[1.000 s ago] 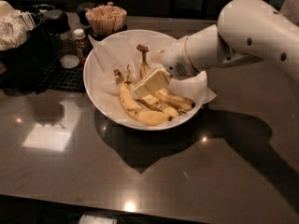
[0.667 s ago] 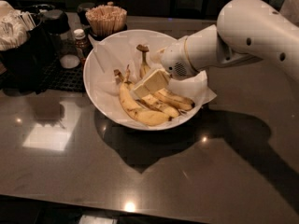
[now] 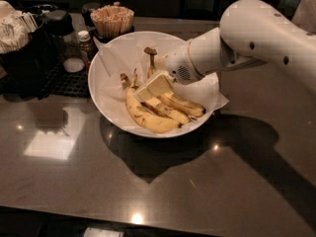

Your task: Pick banana from white bowl

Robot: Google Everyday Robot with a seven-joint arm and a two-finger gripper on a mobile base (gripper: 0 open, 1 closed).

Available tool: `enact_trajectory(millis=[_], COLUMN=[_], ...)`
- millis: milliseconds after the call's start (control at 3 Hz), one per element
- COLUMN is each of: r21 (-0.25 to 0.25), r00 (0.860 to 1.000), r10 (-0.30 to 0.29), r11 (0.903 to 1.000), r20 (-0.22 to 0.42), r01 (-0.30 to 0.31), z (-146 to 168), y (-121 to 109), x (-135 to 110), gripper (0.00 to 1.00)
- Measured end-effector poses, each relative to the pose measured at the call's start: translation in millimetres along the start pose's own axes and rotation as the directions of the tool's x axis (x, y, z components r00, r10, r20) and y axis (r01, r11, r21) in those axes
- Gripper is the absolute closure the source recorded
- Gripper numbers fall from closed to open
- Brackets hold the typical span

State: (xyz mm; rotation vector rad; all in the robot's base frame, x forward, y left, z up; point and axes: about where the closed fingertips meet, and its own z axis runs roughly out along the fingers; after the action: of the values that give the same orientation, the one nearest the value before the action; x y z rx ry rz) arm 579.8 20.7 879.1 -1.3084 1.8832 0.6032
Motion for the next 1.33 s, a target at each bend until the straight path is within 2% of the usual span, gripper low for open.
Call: enact_trajectory(millis=[667, 1000, 1333], r21=[0.038, 0.046, 0.039], r00=[0.998, 0.998, 0.998], r10=[0.041, 0.051, 0.063], r11=[0.9985, 0.9977, 0.9972], r20=[-0.038, -0.030, 0.028], r01=[-0.039, -0.049, -0.064], z=[17, 17, 10], y=[-13, -18, -26], x=[11, 14, 18], gripper=[0.27, 0.46, 0.69])
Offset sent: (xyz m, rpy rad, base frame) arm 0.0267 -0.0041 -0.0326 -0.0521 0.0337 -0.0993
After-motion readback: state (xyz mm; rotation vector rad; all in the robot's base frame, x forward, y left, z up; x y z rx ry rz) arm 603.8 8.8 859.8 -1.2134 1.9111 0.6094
